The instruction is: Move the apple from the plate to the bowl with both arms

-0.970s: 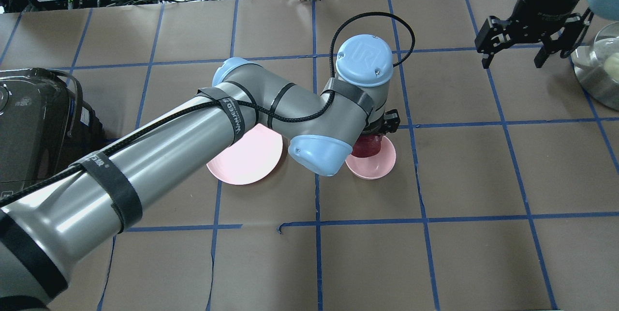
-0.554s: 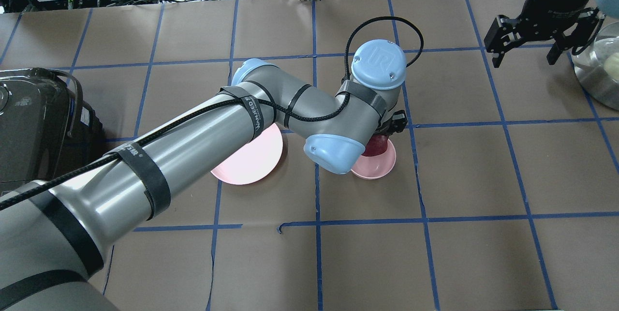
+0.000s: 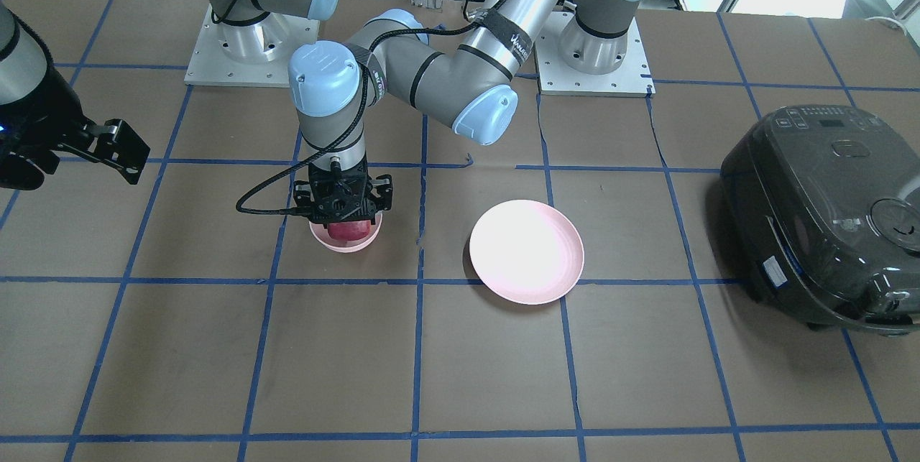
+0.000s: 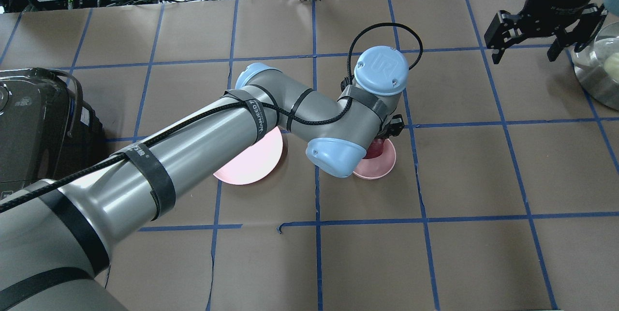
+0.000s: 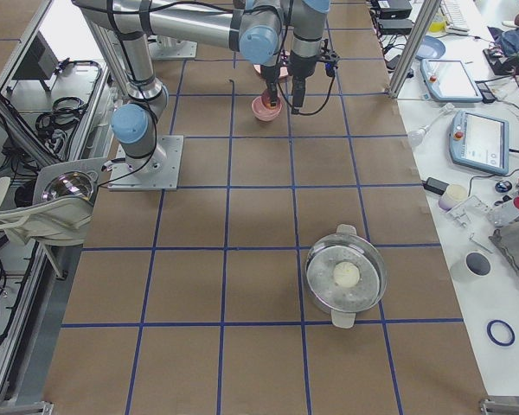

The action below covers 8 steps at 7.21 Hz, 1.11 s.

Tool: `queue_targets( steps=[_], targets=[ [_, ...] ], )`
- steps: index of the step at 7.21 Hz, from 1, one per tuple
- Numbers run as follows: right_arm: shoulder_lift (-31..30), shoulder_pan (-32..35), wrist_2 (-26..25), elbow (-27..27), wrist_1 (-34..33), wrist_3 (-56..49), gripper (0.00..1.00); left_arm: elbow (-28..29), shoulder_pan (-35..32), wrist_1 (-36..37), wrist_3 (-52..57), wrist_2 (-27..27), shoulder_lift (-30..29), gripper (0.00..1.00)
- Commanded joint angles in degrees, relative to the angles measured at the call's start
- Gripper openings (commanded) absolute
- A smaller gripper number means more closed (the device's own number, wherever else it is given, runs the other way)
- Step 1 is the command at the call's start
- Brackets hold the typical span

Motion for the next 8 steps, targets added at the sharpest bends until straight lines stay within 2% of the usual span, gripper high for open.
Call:
queue_targets(
  steps=[1, 2, 3, 5, 7, 8],
  targets=[
    [-0.1, 0.0, 0.0, 0.0, 0.1, 0.1, 1.0, 0.0, -0.5, 0.1, -1.0, -0.1, -0.9, 0.6],
    [-0.1, 0.1, 0.0, -0.3, 0.1, 0.0, 1.0, 0.0, -0.9, 0.1, -1.3, 0.0, -1.1, 0.72],
    [-0.1, 0.1, 0.2, -0.3, -0.1, 0.0, 1.0, 0.0, -0.9, 0.2, -1.3, -0.4, -1.2, 0.78],
    [-0.2, 0.1, 0.1, -0.6, -0.5, 0.9, 1.0, 0.0, -0.9, 0.3, -1.3, -0.5, -1.2, 0.84],
    [-0.7, 0.1, 0.6, -0.6, -0.8, 0.9, 1.0, 0.1, -0.9, 0.4, -0.8, -0.6, -1.2, 1.0],
    [-0.7, 0.1, 0.6, -0.6, -0.8, 0.9, 1.0, 0.2, -0.8, 0.4, -0.3, -0.6, -0.7, 1.0]
  ],
)
